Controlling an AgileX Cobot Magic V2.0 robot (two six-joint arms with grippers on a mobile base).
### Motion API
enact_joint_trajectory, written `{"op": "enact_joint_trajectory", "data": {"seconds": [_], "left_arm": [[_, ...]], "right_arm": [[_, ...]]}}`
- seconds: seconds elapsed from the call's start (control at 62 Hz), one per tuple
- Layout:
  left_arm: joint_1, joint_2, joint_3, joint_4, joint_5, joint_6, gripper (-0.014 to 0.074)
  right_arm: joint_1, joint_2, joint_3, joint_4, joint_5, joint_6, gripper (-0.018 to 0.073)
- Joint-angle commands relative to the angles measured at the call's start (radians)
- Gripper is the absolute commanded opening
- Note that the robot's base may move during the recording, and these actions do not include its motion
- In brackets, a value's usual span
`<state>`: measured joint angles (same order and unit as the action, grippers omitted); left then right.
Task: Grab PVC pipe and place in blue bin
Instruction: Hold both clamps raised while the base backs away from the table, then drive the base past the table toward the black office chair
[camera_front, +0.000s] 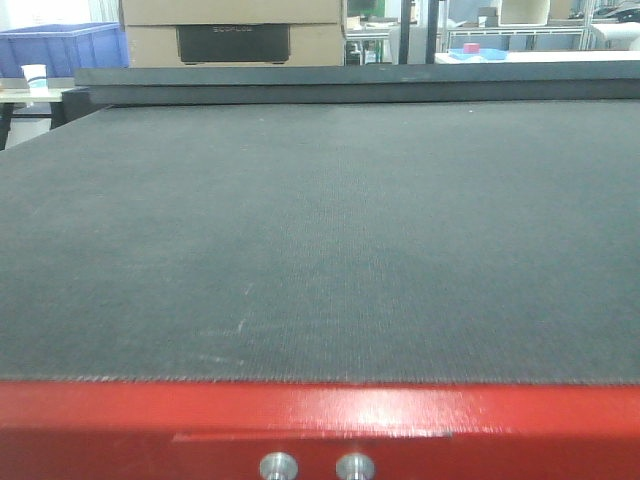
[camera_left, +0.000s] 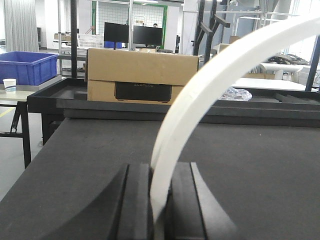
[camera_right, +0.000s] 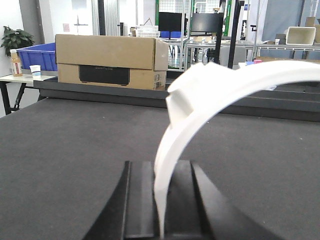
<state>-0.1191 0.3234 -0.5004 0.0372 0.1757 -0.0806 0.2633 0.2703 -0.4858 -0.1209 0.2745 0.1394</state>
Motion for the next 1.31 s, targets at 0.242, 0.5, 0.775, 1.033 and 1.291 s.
{"op": "enact_joint_trajectory", "data": {"seconds": [0.242,0.5,0.775,1.033,1.291], "left_arm": [[-0.004,-0.006,-0.001,-0.008,-0.021,-0.003,-0.0111],[-0.004,-0.006,-0.001,-0.008,-0.021,-0.003,-0.0111],[-0.004,-0.006,-0.001,-0.008,-0.021,-0.003,-0.0111],[-0.004,-0.006,-0.001,-0.008,-0.033,-0.003,-0.0111],[-0.004,-0.006,-0.001,-0.008,-0.036,-0.003,-0.0111]], "right_arm": [[0.003,-0.005,0.001,-0.005,-0.013,-0.009,-0.0162],[0.003,-0.005,0.001,-0.005,-0.013,-0.009,-0.0162],[0.003,-0.005,0.001,-0.005,-0.013,-0.009,-0.0162],[0.003,-0.005,0.001,-0.005,-0.013,-0.009,-0.0162],[0.003,-0.005,0.001,-0.005,-0.013,-0.009,-0.0162]]}}
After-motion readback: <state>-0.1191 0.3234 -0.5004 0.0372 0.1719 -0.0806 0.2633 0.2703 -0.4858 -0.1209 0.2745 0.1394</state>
